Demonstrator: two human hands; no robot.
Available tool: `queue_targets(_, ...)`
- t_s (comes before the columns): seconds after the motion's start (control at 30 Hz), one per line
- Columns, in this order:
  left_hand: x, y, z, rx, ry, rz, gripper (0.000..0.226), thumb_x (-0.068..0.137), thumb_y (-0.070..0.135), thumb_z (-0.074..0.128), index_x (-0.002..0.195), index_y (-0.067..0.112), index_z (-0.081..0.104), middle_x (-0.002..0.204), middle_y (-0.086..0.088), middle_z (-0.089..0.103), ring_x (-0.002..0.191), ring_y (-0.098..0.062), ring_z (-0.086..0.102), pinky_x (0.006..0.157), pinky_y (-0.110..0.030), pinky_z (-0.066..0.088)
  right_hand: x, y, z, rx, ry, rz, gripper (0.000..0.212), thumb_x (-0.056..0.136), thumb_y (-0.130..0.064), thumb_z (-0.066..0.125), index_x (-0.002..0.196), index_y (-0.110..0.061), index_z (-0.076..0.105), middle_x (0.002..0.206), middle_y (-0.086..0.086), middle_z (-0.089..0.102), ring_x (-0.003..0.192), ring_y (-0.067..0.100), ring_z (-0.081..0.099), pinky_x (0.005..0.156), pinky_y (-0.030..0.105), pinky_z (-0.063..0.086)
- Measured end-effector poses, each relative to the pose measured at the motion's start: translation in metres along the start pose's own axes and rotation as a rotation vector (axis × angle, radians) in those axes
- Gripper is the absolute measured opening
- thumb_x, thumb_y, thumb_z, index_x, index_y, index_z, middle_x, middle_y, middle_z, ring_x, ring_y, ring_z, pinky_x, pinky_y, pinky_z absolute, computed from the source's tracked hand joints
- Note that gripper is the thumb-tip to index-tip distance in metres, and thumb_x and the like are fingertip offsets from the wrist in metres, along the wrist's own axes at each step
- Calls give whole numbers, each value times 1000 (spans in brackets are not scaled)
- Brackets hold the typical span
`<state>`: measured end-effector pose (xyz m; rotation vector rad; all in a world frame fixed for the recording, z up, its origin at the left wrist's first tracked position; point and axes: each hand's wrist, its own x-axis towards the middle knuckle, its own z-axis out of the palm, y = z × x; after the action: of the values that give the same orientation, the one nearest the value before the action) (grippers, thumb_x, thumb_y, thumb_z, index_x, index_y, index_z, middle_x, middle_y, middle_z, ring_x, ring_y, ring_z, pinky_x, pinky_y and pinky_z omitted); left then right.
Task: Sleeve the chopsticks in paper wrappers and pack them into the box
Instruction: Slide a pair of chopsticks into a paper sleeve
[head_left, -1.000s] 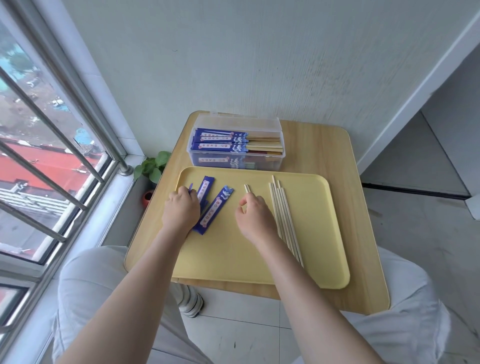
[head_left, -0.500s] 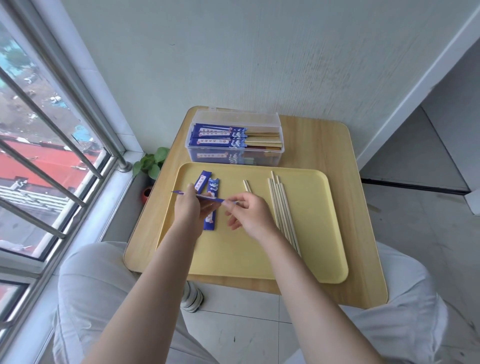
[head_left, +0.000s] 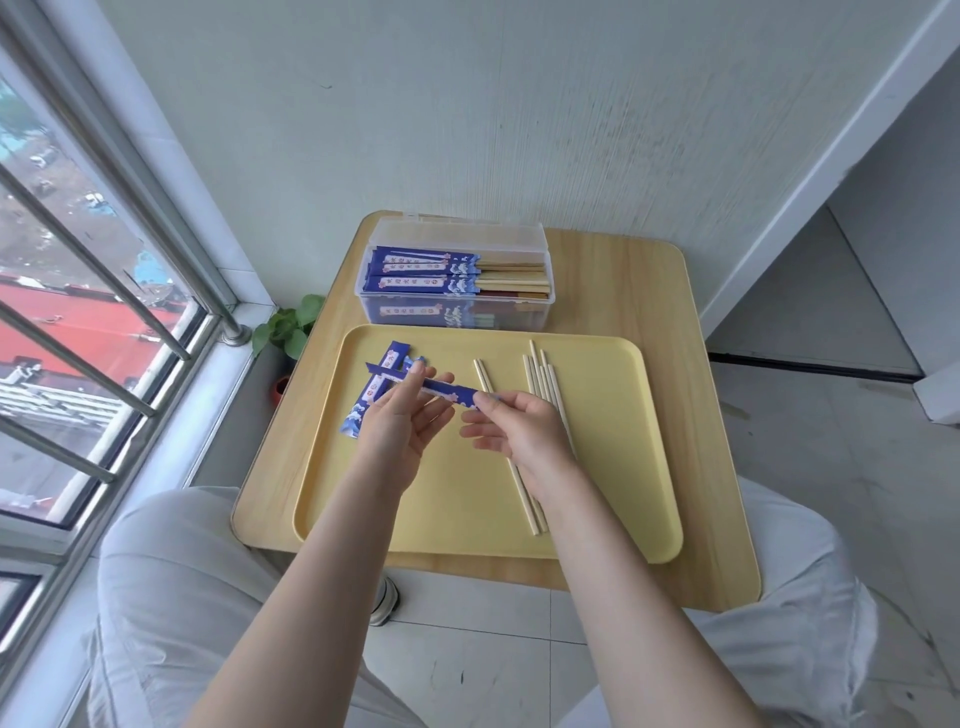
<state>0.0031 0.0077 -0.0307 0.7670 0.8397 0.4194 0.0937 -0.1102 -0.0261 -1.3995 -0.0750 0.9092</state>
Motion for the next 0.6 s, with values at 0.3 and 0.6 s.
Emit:
queue_targets(0.3, -1, 13, 8, 1248, 38, 895, 51, 79, 25, 79, 126, 28, 61, 106, 11, 65, 105, -18, 59, 90, -36, 43, 6, -11, -15, -168, 92, -32, 19, 94, -18, 70, 89, -2, 61, 68, 11, 66, 44, 16, 51, 40, 23, 34)
queue_targets(0.6, -2, -14, 12, 1481, -62, 339, 21, 100, 26, 48, 94, 11, 62, 73, -3, 58, 70, -30, 60, 56, -37, 51, 9, -6, -23, -492, 89, -29, 19, 96, -30, 65, 99, -11, 62, 79, 4, 66, 51, 16, 55, 47, 25, 40)
